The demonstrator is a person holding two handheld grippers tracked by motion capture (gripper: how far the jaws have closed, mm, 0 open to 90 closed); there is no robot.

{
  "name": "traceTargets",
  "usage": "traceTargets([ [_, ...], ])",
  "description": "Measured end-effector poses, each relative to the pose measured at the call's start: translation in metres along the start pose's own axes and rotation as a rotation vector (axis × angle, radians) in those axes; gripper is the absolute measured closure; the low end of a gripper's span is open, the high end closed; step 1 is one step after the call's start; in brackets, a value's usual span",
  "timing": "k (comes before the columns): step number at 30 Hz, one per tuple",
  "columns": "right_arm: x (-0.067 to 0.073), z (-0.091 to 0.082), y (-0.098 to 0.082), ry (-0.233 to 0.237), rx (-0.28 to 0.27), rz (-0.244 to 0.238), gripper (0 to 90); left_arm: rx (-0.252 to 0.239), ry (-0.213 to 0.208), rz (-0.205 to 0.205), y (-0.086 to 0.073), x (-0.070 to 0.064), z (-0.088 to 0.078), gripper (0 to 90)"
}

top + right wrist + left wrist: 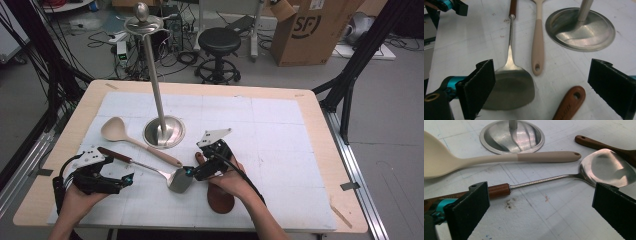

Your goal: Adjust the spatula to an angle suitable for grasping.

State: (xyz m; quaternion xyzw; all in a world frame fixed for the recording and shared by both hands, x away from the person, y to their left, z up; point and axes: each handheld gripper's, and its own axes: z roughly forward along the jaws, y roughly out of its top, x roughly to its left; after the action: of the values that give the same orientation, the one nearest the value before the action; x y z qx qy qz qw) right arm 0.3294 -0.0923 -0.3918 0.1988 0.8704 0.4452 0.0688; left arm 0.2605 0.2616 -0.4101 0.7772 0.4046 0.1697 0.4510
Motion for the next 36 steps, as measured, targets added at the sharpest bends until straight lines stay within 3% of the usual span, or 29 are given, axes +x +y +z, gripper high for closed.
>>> traceTargets([
  [17,0.009,0.047,0.038,0.062,0.012,-0.05,6.2,-0.01,0.001,-0.011,-0.001,0.003,-0.001,1.8],
  [31,0.015,0.075,0.055,0.074,0.03,-0.067,6.6,-0.016,0.006,-0.016,-0.001,0.006,-0.003,1.8],
  [33,0.015,0.077,0.056,0.075,0.03,-0.068,7.5,-0.015,0.007,-0.014,-0.001,0.006,-0.003,1.8],
  [35,0.016,0.081,0.058,0.098,0.031,-0.085,18.8,-0.017,0.009,-0.015,-0.002,0.007,-0.003,1.8],
  [36,0.016,0.081,0.058,0.098,0.031,-0.085,18.8,-0.016,0.009,-0.016,-0.002,0.007,-0.003,1.8],
])
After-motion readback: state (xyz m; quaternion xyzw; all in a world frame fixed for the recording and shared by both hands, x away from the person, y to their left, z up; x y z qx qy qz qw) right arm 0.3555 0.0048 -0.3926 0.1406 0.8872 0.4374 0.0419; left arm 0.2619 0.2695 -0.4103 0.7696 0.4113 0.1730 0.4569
